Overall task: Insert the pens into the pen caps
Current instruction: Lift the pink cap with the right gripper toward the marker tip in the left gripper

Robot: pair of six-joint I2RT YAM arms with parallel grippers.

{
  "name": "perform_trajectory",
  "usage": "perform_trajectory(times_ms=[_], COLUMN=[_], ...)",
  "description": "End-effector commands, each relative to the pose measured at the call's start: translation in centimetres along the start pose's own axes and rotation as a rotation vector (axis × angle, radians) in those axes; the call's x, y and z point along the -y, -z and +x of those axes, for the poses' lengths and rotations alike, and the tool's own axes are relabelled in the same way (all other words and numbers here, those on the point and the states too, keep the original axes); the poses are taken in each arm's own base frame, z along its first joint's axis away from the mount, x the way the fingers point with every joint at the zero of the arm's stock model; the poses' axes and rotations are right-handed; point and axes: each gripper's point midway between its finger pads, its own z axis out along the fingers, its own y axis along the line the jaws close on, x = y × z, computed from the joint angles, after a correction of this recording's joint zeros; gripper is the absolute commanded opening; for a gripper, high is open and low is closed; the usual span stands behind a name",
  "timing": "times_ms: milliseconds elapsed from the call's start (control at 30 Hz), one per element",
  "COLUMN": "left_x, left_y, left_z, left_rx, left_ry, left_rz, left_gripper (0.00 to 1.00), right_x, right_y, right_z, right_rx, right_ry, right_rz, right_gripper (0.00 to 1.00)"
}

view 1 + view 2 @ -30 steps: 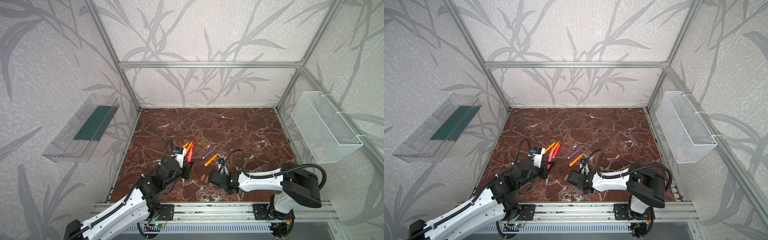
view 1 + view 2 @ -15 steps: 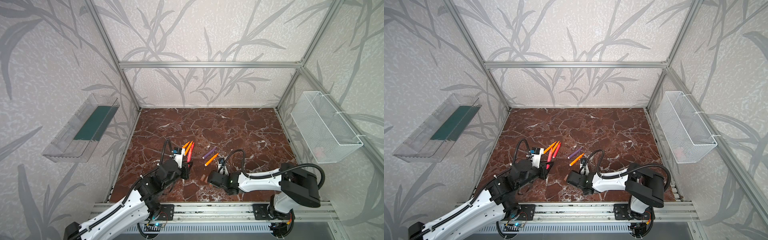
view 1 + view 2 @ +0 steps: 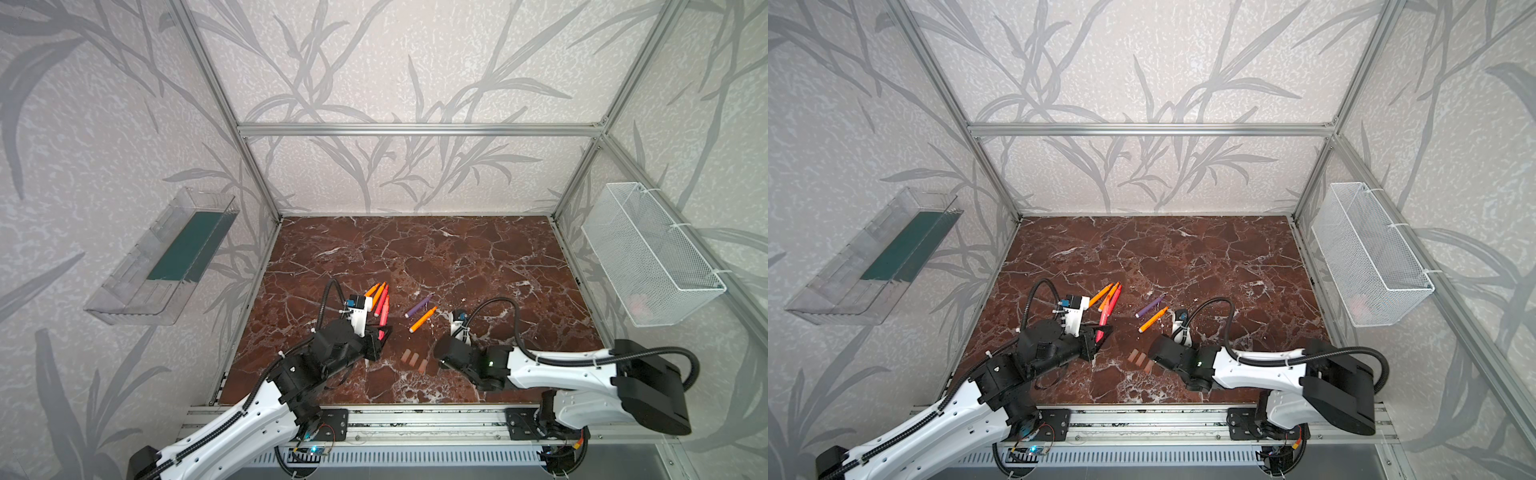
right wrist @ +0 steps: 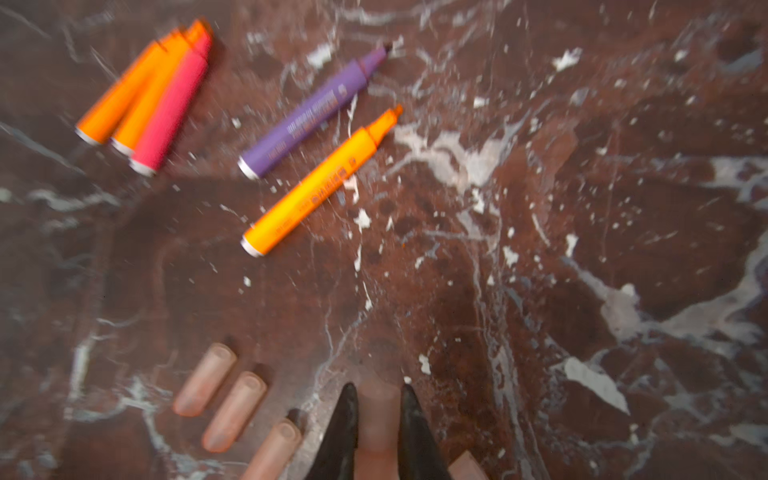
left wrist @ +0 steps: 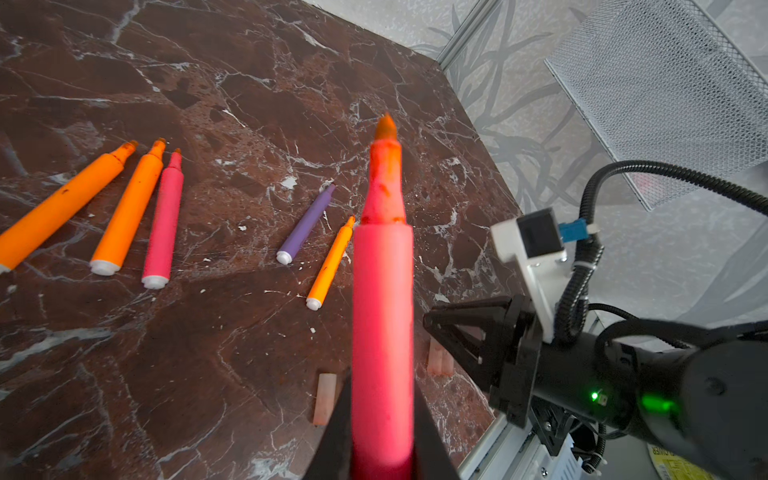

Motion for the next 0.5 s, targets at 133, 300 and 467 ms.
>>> perform_trajectory(times_ms=[133,300,467], left_x=[2.5,4.7,6.1], left_y=[-1.5,-0.6,0.3], left_z=[-0.9,-1.4,-0.9], left_rx=[0.013,0.035,0.088], left_ry=[0.029,0.052,0.059], left_rz=[0.124,0.229,0.279], left_gripper=[0.0,0.0,0.0], right_x=[-3.6,-6.4,-8.1], right_y=[5.3,6.7,6.9], right_z=[-9.2,-14.1,-16.3], right_rx=[0.242,0.353,0.413], right_ry=[-0.14,-0.255,-0.341], right_rz=[-0.305,-0.54,-0.684], right_gripper=[0.08,0.07,0.07])
